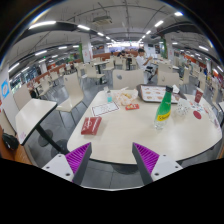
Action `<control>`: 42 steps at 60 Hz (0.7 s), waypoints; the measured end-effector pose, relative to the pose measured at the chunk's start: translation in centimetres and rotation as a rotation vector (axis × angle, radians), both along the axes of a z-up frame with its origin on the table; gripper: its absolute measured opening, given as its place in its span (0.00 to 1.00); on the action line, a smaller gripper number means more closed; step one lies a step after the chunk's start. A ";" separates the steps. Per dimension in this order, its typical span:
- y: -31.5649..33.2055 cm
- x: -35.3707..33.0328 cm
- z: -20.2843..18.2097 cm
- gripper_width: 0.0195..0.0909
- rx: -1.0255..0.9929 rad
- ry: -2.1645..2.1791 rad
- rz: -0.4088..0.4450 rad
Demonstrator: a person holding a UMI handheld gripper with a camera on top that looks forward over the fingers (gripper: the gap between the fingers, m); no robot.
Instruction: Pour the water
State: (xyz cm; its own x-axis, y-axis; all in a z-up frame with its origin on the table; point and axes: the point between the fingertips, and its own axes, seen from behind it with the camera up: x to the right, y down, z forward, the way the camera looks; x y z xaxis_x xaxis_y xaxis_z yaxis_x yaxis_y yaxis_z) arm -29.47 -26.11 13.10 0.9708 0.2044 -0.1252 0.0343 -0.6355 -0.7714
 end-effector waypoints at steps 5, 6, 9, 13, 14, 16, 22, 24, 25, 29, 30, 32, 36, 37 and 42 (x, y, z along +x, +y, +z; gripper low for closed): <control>0.6 0.1 0.3 0.89 0.010 0.004 -0.022; 0.7 0.2 0.3 0.89 0.015 0.002 -0.023; 1.6 0.9 0.4 0.89 0.037 -0.009 -0.029; 1.8 1.8 0.9 0.89 0.052 -0.026 -0.054; 1.9 2.0 1.0 0.89 0.060 -0.026 -0.059; 2.2 2.6 1.2 0.89 0.071 -0.023 -0.075; 2.6 4.1 1.3 0.89 0.091 -0.001 -0.113; 3.0 4.6 1.5 0.89 0.114 0.010 -0.113; 3.2 5.0 1.6 0.89 0.126 0.014 -0.115; 4.6 6.7 0.1 0.88 0.143 0.000 -0.139; 5.0 7.4 -0.1 0.89 0.145 -0.006 -0.144; 5.8 8.8 -0.6 0.88 0.154 -0.018 -0.155; 7.7 11.9 -1.3 0.89 0.173 -0.042 -0.191; 8.2 12.6 -1.5 0.90 0.180 -0.044 -0.196; 11.4 15.7 -2.5 0.89 0.215 -0.059 -0.223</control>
State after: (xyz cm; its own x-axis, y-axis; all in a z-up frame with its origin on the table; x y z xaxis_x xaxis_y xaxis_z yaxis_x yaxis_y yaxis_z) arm -13.76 -14.71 10.60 0.9990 0.0018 -0.0442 -0.0386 -0.4547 -0.8898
